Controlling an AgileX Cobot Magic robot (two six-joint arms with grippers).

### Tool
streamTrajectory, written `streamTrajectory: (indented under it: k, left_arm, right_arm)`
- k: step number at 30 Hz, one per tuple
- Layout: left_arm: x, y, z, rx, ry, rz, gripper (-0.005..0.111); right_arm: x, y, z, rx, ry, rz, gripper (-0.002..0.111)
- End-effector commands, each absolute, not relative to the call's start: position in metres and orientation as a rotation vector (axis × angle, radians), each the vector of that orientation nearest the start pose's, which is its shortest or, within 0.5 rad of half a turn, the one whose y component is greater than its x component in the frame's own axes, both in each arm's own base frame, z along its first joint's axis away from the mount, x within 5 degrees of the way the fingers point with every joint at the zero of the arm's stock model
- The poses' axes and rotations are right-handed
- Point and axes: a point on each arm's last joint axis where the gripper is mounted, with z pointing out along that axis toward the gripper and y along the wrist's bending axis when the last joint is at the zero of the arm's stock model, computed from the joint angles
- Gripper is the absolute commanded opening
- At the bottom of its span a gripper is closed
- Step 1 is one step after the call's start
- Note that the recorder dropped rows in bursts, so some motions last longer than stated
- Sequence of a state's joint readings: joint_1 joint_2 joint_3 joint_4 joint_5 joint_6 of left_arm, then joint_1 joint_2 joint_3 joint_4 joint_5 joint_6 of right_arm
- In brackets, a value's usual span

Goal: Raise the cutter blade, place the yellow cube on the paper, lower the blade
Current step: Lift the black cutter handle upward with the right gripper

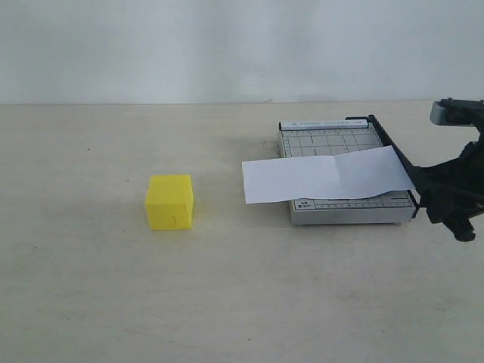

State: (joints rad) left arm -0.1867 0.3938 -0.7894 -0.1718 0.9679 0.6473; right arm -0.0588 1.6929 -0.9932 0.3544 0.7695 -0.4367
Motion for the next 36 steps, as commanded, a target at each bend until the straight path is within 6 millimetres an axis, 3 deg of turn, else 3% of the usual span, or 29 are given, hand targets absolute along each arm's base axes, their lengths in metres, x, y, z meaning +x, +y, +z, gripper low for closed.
streamTrajectory:
  k: [1,9,20,29,32,36]
  left_arm:
    - [0.043,-0.022,0.362,0.830,1.868,0.076,0.059]
    - [0.043,-0.022,0.362,0.834,1.866,0.079,0.059]
    - [0.043,-0.022,0.362,0.834,1.866,0.079,0.059]
    - [0.043,-0.022,0.362,0.834,1.866,0.079,0.059]
    - [0.043,-0.022,0.362,0.834,1.866,0.079,0.059]
    - [0.043,-0.022,0.362,0.834,1.866,0.079,0.059]
  right_arm:
    - [0.309,0.005,0.206,-0.252,2.791,0.299,0.000]
    - [0.305,0.005,0.241,-0.262,2.666,0.260,0.000]
    - [0.317,0.008,0.293,-0.269,2.539,0.290,0.000]
    - [0.317,0.009,0.297,-0.282,2.545,0.300,0.002]
    - [0.316,0.009,0.297,-0.291,2.558,0.308,0.021]
    - [0.312,0.011,0.295,-0.316,2.590,0.332,0.066]
